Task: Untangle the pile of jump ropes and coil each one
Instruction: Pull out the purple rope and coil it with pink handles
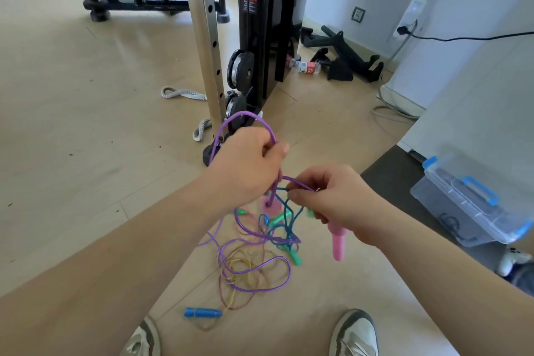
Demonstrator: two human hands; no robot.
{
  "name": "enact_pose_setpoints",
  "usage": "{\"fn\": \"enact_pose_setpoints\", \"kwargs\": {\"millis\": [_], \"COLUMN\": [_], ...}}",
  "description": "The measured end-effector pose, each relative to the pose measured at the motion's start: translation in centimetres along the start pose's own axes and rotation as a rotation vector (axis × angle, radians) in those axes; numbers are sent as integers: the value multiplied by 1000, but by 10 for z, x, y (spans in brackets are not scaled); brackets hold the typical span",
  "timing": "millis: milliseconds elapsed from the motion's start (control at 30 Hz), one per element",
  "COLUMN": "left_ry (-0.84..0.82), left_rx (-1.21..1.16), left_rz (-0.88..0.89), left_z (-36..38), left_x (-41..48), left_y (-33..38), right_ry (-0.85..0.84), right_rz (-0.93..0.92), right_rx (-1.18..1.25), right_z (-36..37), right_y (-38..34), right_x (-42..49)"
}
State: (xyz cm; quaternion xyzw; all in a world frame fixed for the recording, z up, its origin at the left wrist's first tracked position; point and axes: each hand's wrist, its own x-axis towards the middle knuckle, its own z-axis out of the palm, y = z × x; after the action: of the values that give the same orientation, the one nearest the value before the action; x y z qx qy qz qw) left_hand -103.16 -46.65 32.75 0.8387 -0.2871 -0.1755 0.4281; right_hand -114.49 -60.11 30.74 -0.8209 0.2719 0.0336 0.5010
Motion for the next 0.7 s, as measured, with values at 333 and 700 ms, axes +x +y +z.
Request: {"fn": "enact_pose_setpoints", "kwargs": {"millis": [333, 700], "left_ry": [-88, -512], "left_rx": [321, 429], "left_rz": [18, -97], "left_z": [-9, 1], "left_x": [-4, -21], "left_y": [-10, -34], "right_ry": [183, 95], "right_rz": [254, -87], "right_rx": [-3, 500], "right_z": [-1, 0], "right_y": [13, -13], "right_x": [8, -3]}}
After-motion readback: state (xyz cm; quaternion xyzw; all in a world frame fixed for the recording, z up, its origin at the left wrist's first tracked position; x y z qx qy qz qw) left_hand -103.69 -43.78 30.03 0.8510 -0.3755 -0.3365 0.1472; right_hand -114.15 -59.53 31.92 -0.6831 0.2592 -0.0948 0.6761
